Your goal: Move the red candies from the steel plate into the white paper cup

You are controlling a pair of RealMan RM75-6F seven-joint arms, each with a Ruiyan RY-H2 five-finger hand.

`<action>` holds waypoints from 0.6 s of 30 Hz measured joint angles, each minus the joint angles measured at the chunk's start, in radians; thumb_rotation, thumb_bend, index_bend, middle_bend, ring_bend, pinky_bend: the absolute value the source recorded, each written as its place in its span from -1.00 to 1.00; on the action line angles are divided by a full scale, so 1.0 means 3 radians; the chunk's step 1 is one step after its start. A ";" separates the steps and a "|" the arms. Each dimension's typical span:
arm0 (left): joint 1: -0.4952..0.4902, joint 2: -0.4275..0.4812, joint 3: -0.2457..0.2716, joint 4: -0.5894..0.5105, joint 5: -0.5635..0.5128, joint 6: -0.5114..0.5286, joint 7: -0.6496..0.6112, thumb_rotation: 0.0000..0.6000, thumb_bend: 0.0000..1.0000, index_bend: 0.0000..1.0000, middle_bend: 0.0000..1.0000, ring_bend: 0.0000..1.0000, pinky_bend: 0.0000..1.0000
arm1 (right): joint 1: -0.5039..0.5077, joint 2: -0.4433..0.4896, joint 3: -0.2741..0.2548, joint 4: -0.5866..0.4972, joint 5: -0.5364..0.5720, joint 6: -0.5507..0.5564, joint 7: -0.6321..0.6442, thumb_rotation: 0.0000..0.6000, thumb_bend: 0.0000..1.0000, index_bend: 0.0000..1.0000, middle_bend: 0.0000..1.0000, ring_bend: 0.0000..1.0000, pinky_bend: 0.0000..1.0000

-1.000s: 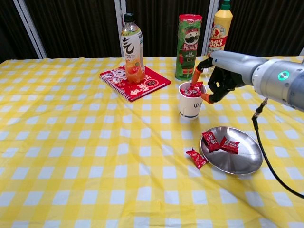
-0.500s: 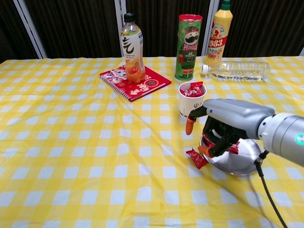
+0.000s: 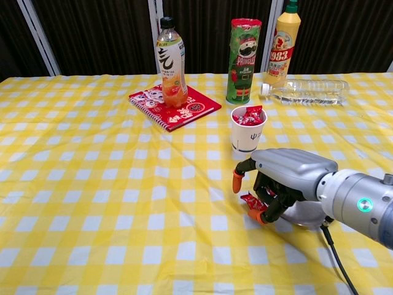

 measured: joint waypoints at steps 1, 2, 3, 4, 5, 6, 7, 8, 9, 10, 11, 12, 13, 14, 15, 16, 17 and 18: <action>0.0000 0.0000 0.0000 -0.0003 0.0002 0.0001 0.0001 1.00 -0.96 -1.00 -1.00 -1.00 -1.00 | -0.0003 -0.0009 0.0006 0.0034 0.0004 -0.0011 0.0008 1.00 -0.20 -0.16 0.65 0.71 0.94; -0.0001 0.0000 0.0000 -0.0007 0.0003 0.0001 0.0003 1.00 -0.96 -1.00 -1.00 -1.00 -1.00 | -0.0005 -0.0015 0.0010 0.0061 0.0006 -0.0019 0.0012 1.00 -0.20 -0.14 0.65 0.71 0.94; -0.0001 0.0000 0.0000 -0.0005 0.0005 0.0001 0.0004 1.00 -0.96 -1.00 -1.00 -1.00 -1.00 | -0.0007 -0.0022 0.0014 0.0088 0.0006 -0.0027 0.0018 1.00 -0.20 -0.13 0.65 0.71 0.94; -0.0002 0.0000 0.0000 -0.0006 0.0007 0.0000 0.0005 1.00 -0.96 -1.00 -1.00 -1.00 -1.00 | -0.0010 -0.0029 0.0018 0.0114 0.0007 -0.0035 0.0025 1.00 -0.20 -0.12 0.65 0.71 0.94; -0.0003 0.0000 0.0001 -0.0007 0.0008 -0.0002 0.0007 1.00 -0.96 -1.00 -1.00 -1.00 -1.00 | -0.0015 -0.0037 0.0025 0.0143 0.0012 -0.0048 0.0039 1.00 -0.20 -0.11 0.65 0.71 0.94; -0.0005 -0.0001 0.0001 -0.0008 0.0008 -0.0003 0.0009 1.00 -0.96 -1.00 -1.00 -1.00 -1.00 | -0.0020 -0.0042 0.0030 0.0161 0.0018 -0.0058 0.0051 1.00 -0.20 -0.11 0.65 0.71 0.94; -0.0005 -0.0002 0.0000 -0.0008 0.0008 -0.0005 0.0010 1.00 -0.96 -1.00 -1.00 -1.00 -1.00 | -0.0024 -0.0045 0.0035 0.0176 0.0027 -0.0069 0.0063 1.00 -0.20 -0.11 0.65 0.71 0.94; -0.0006 -0.0003 0.0000 -0.0007 0.0007 -0.0007 0.0011 1.00 -0.96 -1.00 -1.00 -1.00 -1.00 | -0.0030 -0.0049 0.0041 0.0192 0.0037 -0.0085 0.0079 1.00 -0.20 -0.10 0.65 0.71 0.94; -0.0007 -0.0003 0.0000 -0.0005 0.0007 -0.0007 0.0012 1.00 -0.96 -1.00 -1.00 -1.00 -1.00 | -0.0034 -0.0052 0.0045 0.0203 0.0041 -0.0096 0.0089 1.00 -0.20 -0.09 0.65 0.71 0.94; -0.0007 -0.0004 0.0000 -0.0004 0.0009 -0.0007 0.0012 1.00 -0.96 -1.00 -1.00 -1.00 -1.00 | -0.0039 -0.0058 0.0049 0.0217 0.0041 -0.0107 0.0099 1.00 -0.20 -0.08 0.65 0.71 0.94; -0.0006 -0.0005 0.0001 -0.0001 0.0009 -0.0006 0.0011 1.00 -0.96 -1.00 -1.00 -1.00 -1.00 | -0.0043 -0.0064 0.0052 0.0225 0.0040 -0.0114 0.0106 1.00 -0.20 -0.06 0.65 0.71 0.94; -0.0006 -0.0006 0.0001 0.0000 0.0011 -0.0006 0.0011 1.00 -0.96 -1.00 -1.00 -1.00 -1.00 | -0.0045 -0.0070 0.0054 0.0232 0.0041 -0.0120 0.0110 1.00 -0.20 -0.05 0.65 0.71 0.94; -0.0007 -0.0006 0.0001 -0.0003 0.0012 -0.0005 0.0012 1.00 -0.96 -1.00 -1.00 -1.00 -1.00 | -0.0048 -0.0078 0.0056 0.0244 0.0042 -0.0126 0.0113 1.00 -0.20 -0.03 0.65 0.71 0.94; -0.0007 -0.0006 0.0001 -0.0003 0.0013 -0.0005 0.0013 1.00 -0.96 -1.00 -1.00 -1.00 -1.00 | -0.0049 -0.0085 0.0057 0.0255 0.0042 -0.0130 0.0112 1.00 -0.20 -0.01 0.65 0.71 0.94; -0.0007 -0.0007 0.0000 -0.0003 0.0012 -0.0005 0.0013 1.00 -0.96 -1.00 -1.00 -1.00 -1.00 | -0.0051 -0.0093 0.0059 0.0267 0.0043 -0.0134 0.0112 1.00 -0.20 0.01 0.65 0.71 0.94; -0.0007 -0.0007 0.0000 -0.0005 0.0013 -0.0005 0.0013 1.00 -0.96 -1.00 -1.00 -1.00 -1.00 | -0.0054 -0.0103 0.0063 0.0282 0.0045 -0.0141 0.0112 1.00 -0.20 0.05 0.65 0.71 0.94; -0.0008 -0.0006 -0.0001 -0.0009 0.0013 -0.0005 0.0015 1.00 -0.96 -1.00 -1.00 -1.00 -1.00 | -0.0057 -0.0109 0.0067 0.0292 0.0049 -0.0147 0.0115 1.00 -0.20 0.07 0.65 0.71 0.94; -0.0008 -0.0006 -0.0001 -0.0011 0.0012 -0.0006 0.0016 1.00 -0.96 -1.00 -1.00 -1.00 -1.00 | -0.0059 -0.0113 0.0070 0.0300 0.0051 -0.0152 0.0117 1.00 -0.18 0.09 0.65 0.71 0.94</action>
